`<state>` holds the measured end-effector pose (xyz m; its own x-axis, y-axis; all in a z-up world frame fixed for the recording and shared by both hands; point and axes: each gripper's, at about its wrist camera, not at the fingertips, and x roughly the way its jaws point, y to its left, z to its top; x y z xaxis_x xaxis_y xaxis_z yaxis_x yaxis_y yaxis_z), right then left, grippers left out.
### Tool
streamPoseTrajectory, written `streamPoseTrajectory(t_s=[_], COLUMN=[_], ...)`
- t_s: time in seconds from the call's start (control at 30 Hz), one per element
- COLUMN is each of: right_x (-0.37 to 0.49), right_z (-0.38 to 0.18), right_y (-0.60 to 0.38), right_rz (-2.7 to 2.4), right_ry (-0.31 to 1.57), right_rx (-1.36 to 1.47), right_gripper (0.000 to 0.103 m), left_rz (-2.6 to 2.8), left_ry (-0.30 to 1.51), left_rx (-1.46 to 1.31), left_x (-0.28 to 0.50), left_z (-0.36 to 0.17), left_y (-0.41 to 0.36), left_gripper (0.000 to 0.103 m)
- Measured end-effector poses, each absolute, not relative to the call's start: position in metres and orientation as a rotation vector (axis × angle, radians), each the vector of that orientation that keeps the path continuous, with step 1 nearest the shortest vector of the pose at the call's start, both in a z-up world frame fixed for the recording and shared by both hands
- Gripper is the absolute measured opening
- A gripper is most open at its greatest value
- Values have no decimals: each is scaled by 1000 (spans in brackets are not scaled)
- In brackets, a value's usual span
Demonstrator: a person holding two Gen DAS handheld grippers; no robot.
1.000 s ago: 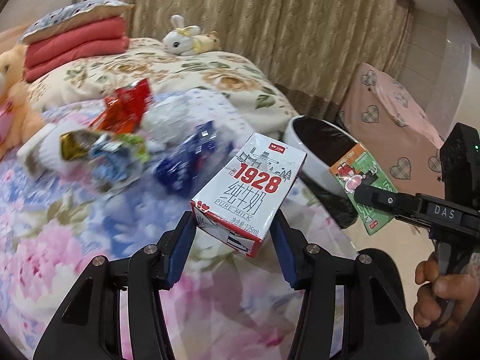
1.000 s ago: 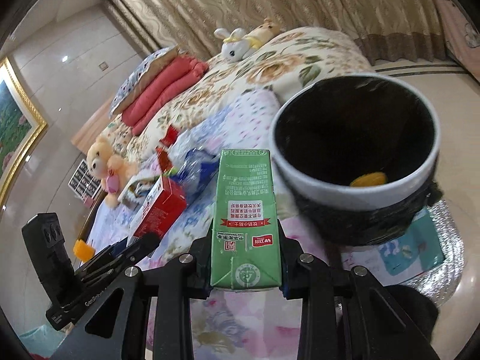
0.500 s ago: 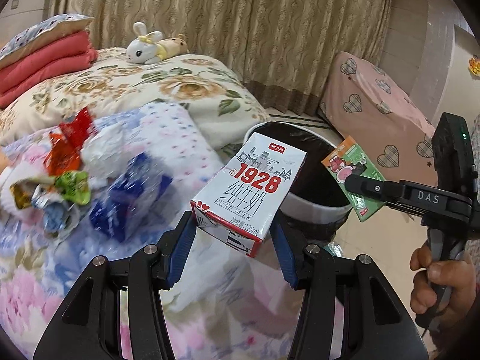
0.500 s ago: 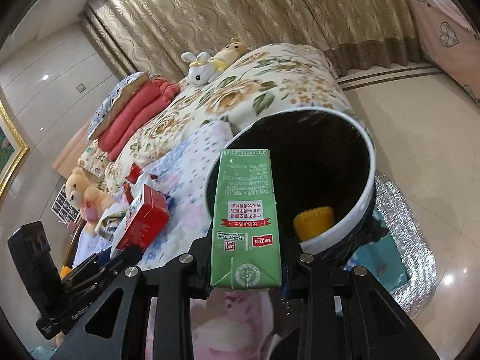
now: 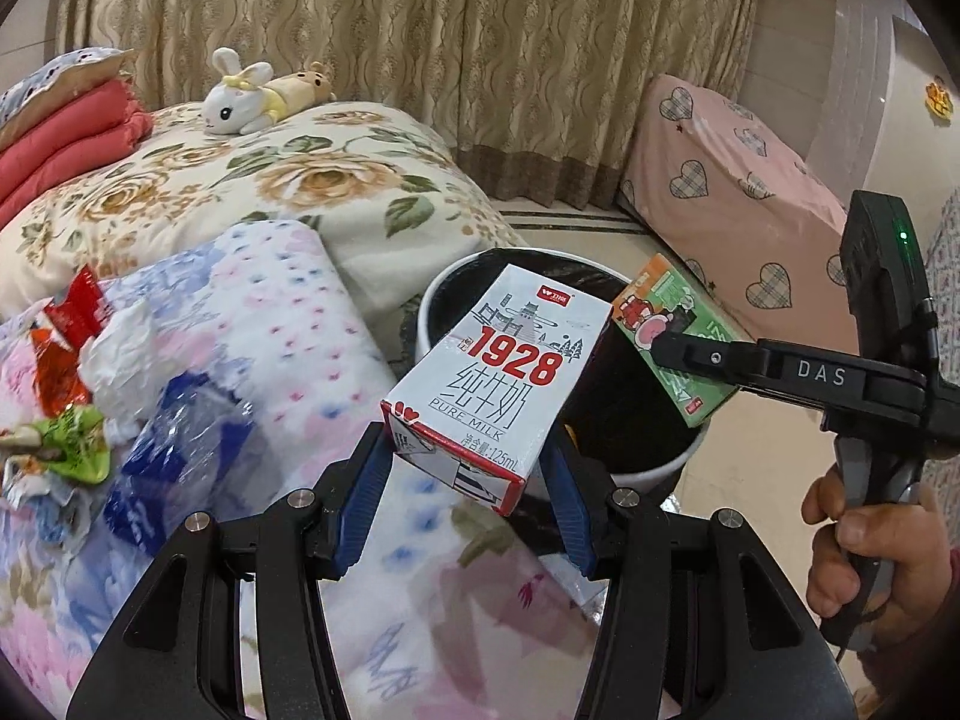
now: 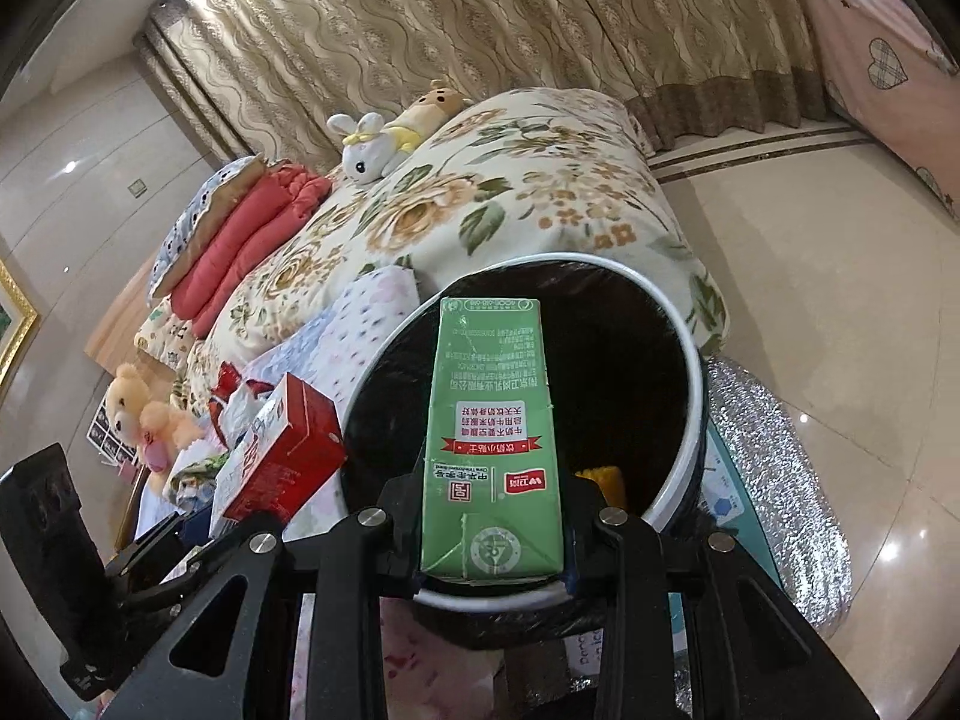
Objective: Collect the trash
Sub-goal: 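Carry both cartons with both tools over the trash bin, then open both tools to drop the cartons into the bin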
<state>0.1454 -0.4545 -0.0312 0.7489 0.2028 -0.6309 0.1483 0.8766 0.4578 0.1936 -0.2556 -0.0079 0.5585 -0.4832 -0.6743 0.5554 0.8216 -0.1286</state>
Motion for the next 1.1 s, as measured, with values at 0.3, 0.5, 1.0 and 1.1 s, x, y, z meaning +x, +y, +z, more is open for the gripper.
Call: streamPoseTrajectory(t_s=[0.3, 0.5, 1.0, 1.1], right_x=[158, 165, 156, 154], right_z=[-34, -38, -33, -32], right_y=[-467, -472, -475, -468], right_rz=[24, 25, 3, 11], right_ry=[754, 763, 724, 721], right_rx=[512, 518, 551, 554], right_gripper=[32, 33, 66, 68], left_rz=[-618, -618, -600, -579], left_ry=[785, 795, 803, 815], left_rx=[130, 123, 42, 9], left_x=[208, 216, 207, 201], left_z=[-12, -12, -14, -18], left_y=[-278, -285, -263, -246], left_gripper=[51, 51, 69, 69])
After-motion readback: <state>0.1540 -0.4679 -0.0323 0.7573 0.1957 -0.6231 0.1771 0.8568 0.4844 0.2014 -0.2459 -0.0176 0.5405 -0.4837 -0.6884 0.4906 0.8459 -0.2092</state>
